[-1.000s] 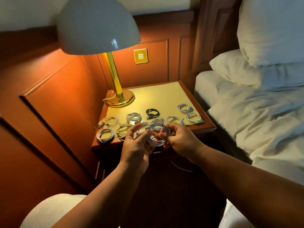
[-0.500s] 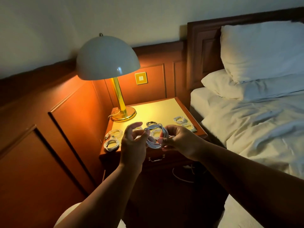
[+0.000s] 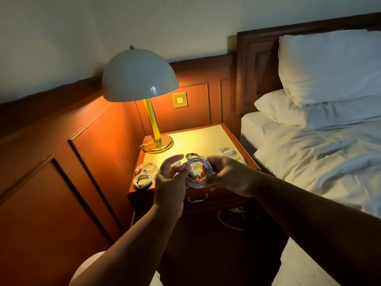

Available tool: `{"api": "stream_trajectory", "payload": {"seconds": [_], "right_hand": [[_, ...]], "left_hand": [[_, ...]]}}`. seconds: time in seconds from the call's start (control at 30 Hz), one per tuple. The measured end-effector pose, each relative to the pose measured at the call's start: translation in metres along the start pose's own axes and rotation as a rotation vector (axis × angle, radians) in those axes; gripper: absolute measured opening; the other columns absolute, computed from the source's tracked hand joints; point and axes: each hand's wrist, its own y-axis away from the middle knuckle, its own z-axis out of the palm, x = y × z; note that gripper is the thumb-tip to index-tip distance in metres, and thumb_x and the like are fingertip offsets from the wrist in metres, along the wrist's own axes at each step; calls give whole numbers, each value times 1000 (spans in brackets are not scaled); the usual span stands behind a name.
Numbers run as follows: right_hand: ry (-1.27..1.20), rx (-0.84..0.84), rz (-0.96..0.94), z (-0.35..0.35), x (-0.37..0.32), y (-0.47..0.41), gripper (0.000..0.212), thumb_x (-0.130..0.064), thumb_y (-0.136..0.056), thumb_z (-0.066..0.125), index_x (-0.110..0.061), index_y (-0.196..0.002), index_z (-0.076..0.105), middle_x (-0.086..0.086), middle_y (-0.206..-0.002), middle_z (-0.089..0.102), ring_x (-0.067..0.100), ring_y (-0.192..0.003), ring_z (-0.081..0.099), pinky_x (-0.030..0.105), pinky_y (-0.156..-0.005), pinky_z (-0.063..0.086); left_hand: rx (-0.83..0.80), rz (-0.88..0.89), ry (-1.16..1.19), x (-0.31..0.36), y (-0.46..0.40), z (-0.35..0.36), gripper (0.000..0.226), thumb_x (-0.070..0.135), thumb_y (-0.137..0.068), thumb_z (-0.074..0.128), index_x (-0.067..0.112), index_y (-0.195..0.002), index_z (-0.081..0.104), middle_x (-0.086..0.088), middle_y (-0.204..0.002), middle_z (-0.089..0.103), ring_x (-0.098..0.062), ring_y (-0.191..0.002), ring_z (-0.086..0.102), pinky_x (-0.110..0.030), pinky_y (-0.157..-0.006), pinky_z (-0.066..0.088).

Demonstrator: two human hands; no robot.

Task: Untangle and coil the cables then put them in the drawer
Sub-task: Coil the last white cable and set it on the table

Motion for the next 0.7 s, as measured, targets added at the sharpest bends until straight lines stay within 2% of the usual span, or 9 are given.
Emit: {"api": "stream_trajectory", "payload": {"seconds": [0.1,0.2,0.3,0.37,0.43,0.53,0.63,0.7], "right_hand": [[10,4,-29,-3,-1,-1,25,-3,-84,72,-15,-104,61,1,-92,67,10,-79,66,24,-68,54],[0,49,-38,-6,4,-4,28,-9,-85,72,-10,-110,59,13,-101,65,17,-83,65,28,-69,55],[85,107,-71,-3,9,-7,20,-14,-89,69,-15,-104,57,9,-93,63,17,-80,62,29,-70,54],[144,138,-89,-2,12,-9,14,-16,-92,67,-19,-100,56,5,-89,63,13,-76,61,25,-68,54],[173,155,-100,-1,14,-10,14,-17,-93,65,-18,-103,56,7,-89,64,11,-75,61,22,-68,53],[257,170,-135,-2,18,-12,19,-20,-94,64,-17,-110,54,7,-96,66,9,-78,63,18,-68,53],[358,163,-165,-1,20,-14,24,-20,-92,67,-26,-110,51,-8,-97,65,-1,-84,65,15,-69,51],[397,144,-169,-4,22,-17,26,-17,-91,69,-26,-108,52,-10,-98,65,-4,-88,64,14,-70,51]], "left_hand": [[29,149,-287,-4,-4,-2,30,15,-93,65,23,-121,58,-5,-95,74,-15,-86,73,-42,-73,62],[18,349,-587,-4,-7,-6,34,17,-94,65,26,-125,56,-1,-110,69,-10,-89,70,-25,-62,60],[-44,385,-662,0,-12,-9,34,17,-94,64,28,-125,54,3,-108,62,-3,-88,65,-31,-62,61],[-82,271,-536,4,-14,-10,33,15,-94,64,33,-120,53,1,-110,62,-11,-91,67,-33,-64,62],[-108,91,-288,5,-14,-10,32,12,-95,62,30,-120,55,-4,-108,65,-18,-89,71,-29,-65,60],[-128,-103,47,3,-15,-8,36,5,-95,60,25,-125,56,-4,-103,68,-16,-83,73,-30,-66,58],[-115,-251,214,-2,-20,-6,40,5,-92,61,24,-127,56,-13,-114,64,-30,-100,69,-42,-79,60],[-78,-322,262,-7,-23,-5,40,4,-91,61,24,-126,56,-19,-119,61,-37,-107,65,-46,-85,57]]}}
